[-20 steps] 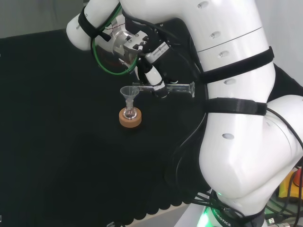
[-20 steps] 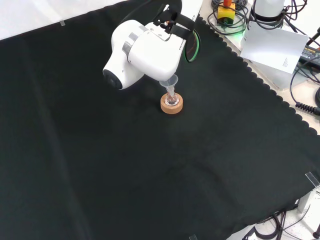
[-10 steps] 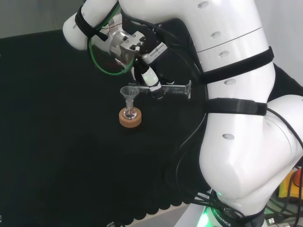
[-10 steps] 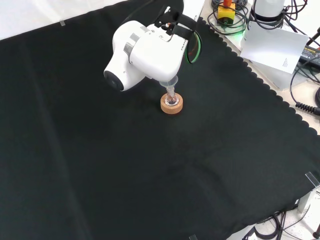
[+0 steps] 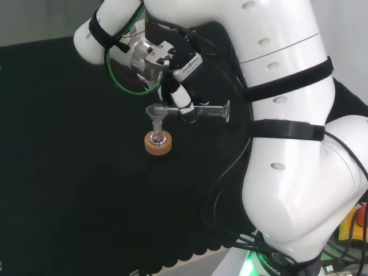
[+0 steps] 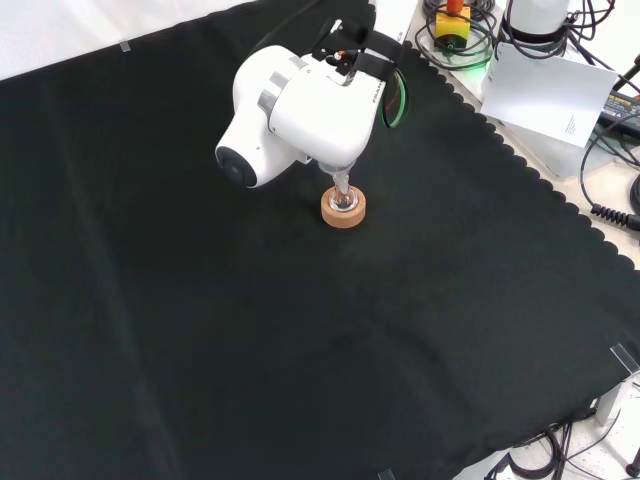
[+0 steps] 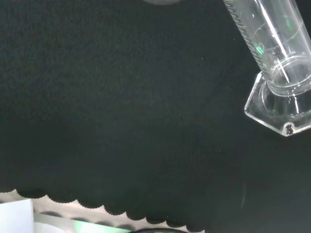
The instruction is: Pour the water from the graduated cylinder into the round-bottom flask.
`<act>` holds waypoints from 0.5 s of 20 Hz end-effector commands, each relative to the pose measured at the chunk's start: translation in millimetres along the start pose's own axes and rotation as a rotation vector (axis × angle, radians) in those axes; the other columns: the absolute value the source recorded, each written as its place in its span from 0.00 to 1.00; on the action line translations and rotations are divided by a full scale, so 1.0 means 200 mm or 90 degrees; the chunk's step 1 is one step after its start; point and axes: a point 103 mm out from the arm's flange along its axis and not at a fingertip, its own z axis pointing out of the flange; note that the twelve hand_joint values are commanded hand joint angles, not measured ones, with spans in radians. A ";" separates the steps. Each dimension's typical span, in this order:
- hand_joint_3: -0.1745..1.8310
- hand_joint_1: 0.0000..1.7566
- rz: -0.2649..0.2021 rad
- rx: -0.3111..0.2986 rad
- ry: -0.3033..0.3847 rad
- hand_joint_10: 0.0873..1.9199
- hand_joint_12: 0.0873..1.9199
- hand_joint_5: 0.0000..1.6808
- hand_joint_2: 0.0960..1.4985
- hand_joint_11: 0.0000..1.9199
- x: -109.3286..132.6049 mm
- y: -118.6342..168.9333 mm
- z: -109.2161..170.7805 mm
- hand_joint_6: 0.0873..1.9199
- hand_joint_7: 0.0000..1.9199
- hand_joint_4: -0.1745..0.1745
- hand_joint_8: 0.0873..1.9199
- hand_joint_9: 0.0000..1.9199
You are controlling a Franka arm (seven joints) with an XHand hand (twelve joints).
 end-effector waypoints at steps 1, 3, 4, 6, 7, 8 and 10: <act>0.09 0.71 -0.013 -0.079 0.004 0.00 0.39 0.55 0.74 0.63 -0.07 -0.01 0.03 0.54 0.50 0.00 0.54 0.74; 0.09 0.71 -0.013 -0.116 0.008 0.00 0.39 0.55 0.74 0.63 -0.09 -0.02 0.04 0.54 0.50 0.00 0.54 0.74; 0.09 0.71 -0.013 -0.127 0.012 0.00 0.39 0.55 0.74 0.63 -0.10 -0.03 0.04 0.54 0.50 0.00 0.54 0.74; 0.09 0.71 -0.021 -0.154 0.020 0.00 0.39 0.55 0.74 0.63 -0.12 -0.03 0.05 0.54 0.50 0.00 0.54 0.74; 0.09 0.71 -0.026 -0.174 0.023 0.00 0.39 0.55 0.74 0.63 -0.13 -0.04 0.06 0.54 0.50 0.00 0.54 0.74; 0.09 0.71 -0.028 -0.190 0.023 0.00 0.39 0.55 0.74 0.63 -0.13 -0.05 0.06 0.54 0.50 0.00 0.54 0.74; 0.09 0.71 -0.039 -0.214 0.023 0.00 0.39 0.55 0.74 0.63 -0.13 -0.06 0.07 0.54 0.50 0.00 0.54 0.74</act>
